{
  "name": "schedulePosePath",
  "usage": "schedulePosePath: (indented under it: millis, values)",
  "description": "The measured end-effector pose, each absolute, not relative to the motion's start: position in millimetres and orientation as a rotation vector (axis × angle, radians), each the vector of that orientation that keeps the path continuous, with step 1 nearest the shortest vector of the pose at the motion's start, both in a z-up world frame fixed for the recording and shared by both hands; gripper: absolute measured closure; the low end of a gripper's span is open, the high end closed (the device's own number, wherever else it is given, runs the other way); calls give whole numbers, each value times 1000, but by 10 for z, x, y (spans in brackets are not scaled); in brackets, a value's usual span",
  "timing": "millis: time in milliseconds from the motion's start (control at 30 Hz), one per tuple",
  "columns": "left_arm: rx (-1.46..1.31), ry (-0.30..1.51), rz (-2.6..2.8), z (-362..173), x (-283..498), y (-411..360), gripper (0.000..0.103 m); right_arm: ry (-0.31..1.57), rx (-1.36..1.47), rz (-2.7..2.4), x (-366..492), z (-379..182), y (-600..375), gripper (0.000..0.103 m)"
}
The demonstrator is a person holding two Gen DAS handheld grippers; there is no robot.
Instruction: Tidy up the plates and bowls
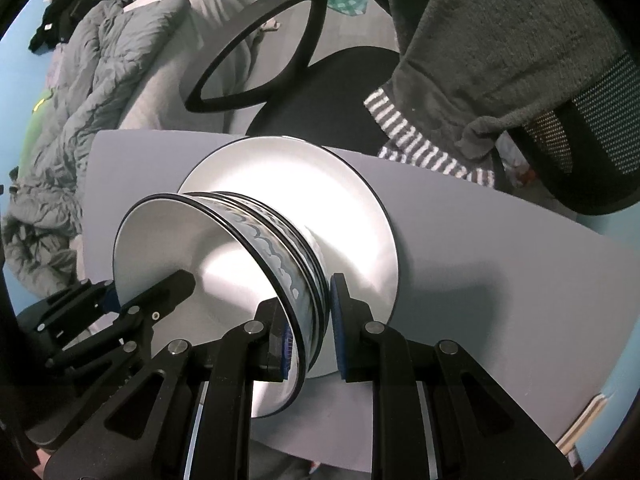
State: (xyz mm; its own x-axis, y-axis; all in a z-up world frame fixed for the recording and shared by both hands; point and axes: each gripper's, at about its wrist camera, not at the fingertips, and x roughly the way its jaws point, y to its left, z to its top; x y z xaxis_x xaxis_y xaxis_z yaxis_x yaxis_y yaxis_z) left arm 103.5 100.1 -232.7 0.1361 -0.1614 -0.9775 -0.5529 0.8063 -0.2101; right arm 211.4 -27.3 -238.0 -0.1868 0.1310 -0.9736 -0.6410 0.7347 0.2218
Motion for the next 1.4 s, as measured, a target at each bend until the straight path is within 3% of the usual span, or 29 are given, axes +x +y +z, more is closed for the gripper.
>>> schedulePosePath:
  millis: [167,233,300,467,533,633,900,1133,1400]
  values:
    - [-607,1410,308,-2281,1012,955,72,1567,-484,725,2088,-2341,-236,78]
    - [-589,1405,329,-2246,984,949,63,1508,-537,694,2071,-2299,-238,60]
    - [-578,1384,348,-2190,940,950,55,1471,-547,678,2084,-2241,-270,53]
    - [-571,1279,374,-1918,791,964,47,1455,-464,681,2151,-1974,-405,52]
    - [-551,1228,386,-1728,746,946,42,1388,-468,683,2126,-1761,-434,39]
    - [-509,1149,411,-1373,691,909,32,1276,-475,694,2056,-1413,-485,34]
    - [-453,967,449,-428,496,790,17,1101,-419,719,1849,-607,-657,30]
    - [-419,908,446,5,295,652,17,1000,-399,729,1558,-122,-756,30]
    - [-424,894,444,154,-7,520,17,947,-372,742,1302,155,-929,30]
